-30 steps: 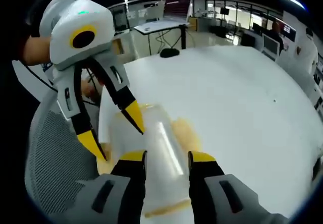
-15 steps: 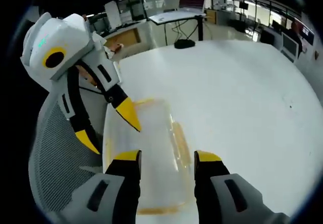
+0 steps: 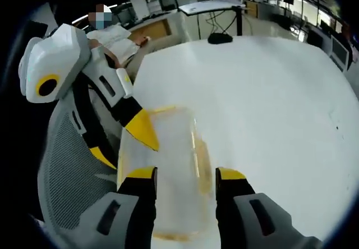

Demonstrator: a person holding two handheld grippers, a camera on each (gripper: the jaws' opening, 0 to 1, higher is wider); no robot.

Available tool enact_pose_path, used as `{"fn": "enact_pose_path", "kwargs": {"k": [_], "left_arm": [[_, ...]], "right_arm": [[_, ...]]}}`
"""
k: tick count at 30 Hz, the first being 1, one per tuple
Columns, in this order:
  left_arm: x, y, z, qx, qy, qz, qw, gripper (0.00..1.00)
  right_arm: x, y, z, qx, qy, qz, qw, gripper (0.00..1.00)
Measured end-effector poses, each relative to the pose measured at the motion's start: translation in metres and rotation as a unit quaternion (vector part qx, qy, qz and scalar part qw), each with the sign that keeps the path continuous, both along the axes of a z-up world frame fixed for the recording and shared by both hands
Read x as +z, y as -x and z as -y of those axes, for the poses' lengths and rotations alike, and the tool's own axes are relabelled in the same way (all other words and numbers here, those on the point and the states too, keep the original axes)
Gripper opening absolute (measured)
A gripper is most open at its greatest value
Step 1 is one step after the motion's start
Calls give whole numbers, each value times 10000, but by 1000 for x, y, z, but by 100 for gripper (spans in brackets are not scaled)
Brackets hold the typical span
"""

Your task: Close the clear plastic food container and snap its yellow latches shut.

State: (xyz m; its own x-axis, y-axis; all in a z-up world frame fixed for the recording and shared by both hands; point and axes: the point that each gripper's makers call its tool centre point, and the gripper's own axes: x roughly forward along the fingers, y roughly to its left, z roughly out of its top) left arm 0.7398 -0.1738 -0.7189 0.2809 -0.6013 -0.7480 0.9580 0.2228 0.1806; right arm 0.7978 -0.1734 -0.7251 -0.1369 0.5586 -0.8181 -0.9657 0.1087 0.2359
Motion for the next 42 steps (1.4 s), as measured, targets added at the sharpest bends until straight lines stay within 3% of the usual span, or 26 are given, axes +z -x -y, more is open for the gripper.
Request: {"fn": "enact_pose_path", "kwargs": {"k": [9, 15, 27, 28, 29, 30, 33, 34, 35, 42], "left_arm": [[-3, 0, 4, -276, -152, 364, 9988, 41], [-5, 0, 6, -426, -211, 552, 9973, 42], [-6, -2, 8, -469, -227, 677, 9963, 41], [-7, -2, 8, -431, -217, 728, 9962, 41], [-2, -14, 2, -347, -426, 1171, 9916, 38], [-8, -3, 9, -411, -333, 953, 9940, 38], [-5, -4, 11, -486, -354, 953, 9936, 37], [-5, -5, 11, -427, -330, 949, 9940, 37], [-5, -6, 10, -447, -331, 958, 9938, 37], [-6, -4, 11, -467, -299, 958, 9939, 38]], "right_arm": [[-2, 4, -3, 98, 98, -367, 9992, 37], [-5, 7, -5, 198, 148, -532, 9983, 41], [-7, 10, -5, 280, 232, -582, 9976, 40], [-7, 10, -5, 277, 246, -580, 9976, 40], [-7, 9, -7, 221, 210, -555, 9980, 39], [-8, 11, -5, 241, 265, -580, 9977, 39], [-9, 18, -1, 284, 373, -735, 9962, 36], [-9, 7, -8, 255, 227, -594, 9976, 36], [-10, 6, -8, 311, 263, -644, 9971, 36], [-7, 11, -6, 286, 328, -648, 9969, 38]]}}
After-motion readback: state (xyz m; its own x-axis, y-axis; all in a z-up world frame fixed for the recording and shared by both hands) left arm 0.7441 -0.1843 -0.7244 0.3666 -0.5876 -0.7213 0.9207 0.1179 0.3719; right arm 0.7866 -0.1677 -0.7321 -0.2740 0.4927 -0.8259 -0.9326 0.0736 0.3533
